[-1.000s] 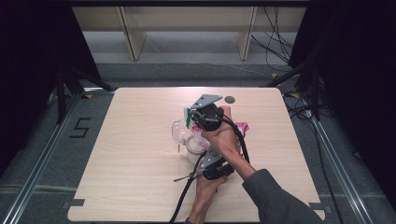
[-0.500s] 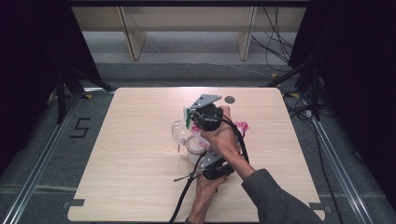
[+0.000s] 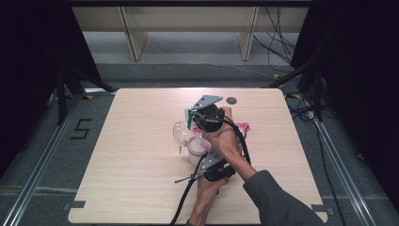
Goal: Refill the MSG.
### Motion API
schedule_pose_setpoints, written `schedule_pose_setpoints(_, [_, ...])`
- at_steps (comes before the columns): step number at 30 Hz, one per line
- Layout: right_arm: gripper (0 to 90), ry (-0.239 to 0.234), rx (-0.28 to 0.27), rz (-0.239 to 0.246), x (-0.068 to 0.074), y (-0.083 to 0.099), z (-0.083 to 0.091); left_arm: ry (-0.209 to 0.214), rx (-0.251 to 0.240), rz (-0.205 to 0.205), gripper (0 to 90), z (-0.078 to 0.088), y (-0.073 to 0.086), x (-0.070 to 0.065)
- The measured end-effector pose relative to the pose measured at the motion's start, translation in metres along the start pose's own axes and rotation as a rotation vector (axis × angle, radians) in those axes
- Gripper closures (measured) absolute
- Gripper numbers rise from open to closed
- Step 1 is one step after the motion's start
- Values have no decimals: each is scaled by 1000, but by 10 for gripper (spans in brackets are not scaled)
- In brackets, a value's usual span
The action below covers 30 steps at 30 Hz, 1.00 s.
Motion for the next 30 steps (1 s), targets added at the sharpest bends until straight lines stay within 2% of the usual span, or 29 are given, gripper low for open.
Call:
schedule_pose_setpoints(1, [900,0,0,0,0,0,0,8,-12,-5,753,-1,0,0])
schedule_pose_setpoints(4, [900,3,-14,17,-2,-1,0,10,-1,-2,753,0,0,0])
schedule_pose_setpoints(5, [900,2,1,-2,0,0,0,6,-10,-2,753,-1,0,0])
schedule_pose_setpoints(6, [900,-10,16,-12,1,0,0,-13,10,-6,753,1,0,0])
schedule_pose_setpoints(7, [900,-3,-5,5,0,0,0,8,-11,-7,753,0,-1,0])
schedule_pose_setpoints(9, [900,4,-12,6,-1,0,0,10,0,-3,753,1,0,1])
schedule_pose_setpoints(11, [900,-10,15,-11,2,1,-1,8,-6,-1,753,0,0,1])
schedule_pose_setpoints(13, [900,0,-13,10,0,-1,0,11,-8,-3,753,1,-1,1])
schedule_pose_setpoints(14, [900,0,-16,-8,0,-1,0,13,-8,-3,753,2,-1,1])
schedule_pose_setpoints(15, [900,-2,-13,7,-1,-1,-1,9,-2,-1,753,1,0,1])
schedule_pose_setpoints(17, [900,-5,6,-4,2,0,-1,8,-9,1,753,1,-1,0])
schedule_pose_setpoints(18, [900,-11,3,14,1,-1,-1,11,-12,0,753,1,-1,0])
schedule_pose_setpoints(20, [900,-6,-5,14,1,0,-1,13,-4,1,753,1,0,0])
schedule_pose_setpoints(21, [900,-5,10,-3,3,1,-2,7,-3,0,753,0,0,0])
schedule_pose_setpoints(22, [900,-3,7,12,2,1,-3,7,-9,-3,753,0,0,0])
schedule_pose_setpoints(23, [900,5,-1,17,2,1,-3,28,-38,27,753,-2,-1,-4])
schedule_pose_setpoints(24, [900,-4,-1,23,2,0,-2,-3,32,-48,753,3,0,2])
schedule_pose_setpoints(26, [900,-2,-6,11,1,1,-2,-1,35,-44,753,3,1,2])
schedule_pose_setpoints(28, [900,-9,18,-5,3,1,-2,-21,54,-50,753,4,0,2])
schedule_pose_setpoints(29, [900,-7,10,-8,3,1,-2,-4,30,-52,753,3,0,2])
schedule_pose_setpoints(30, [900,-5,-7,10,0,-1,-1,2,31,-53,753,4,0,3])
Point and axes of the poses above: each handheld gripper's, and its own axes: z roughly backward along the jaws, y roughly out of its underside, x roughly to its left, the point moved 4 cm from there along -z, roughly forward along the jaws, and after that the axes turned 2 degrees about x, right-handed, at the moved point
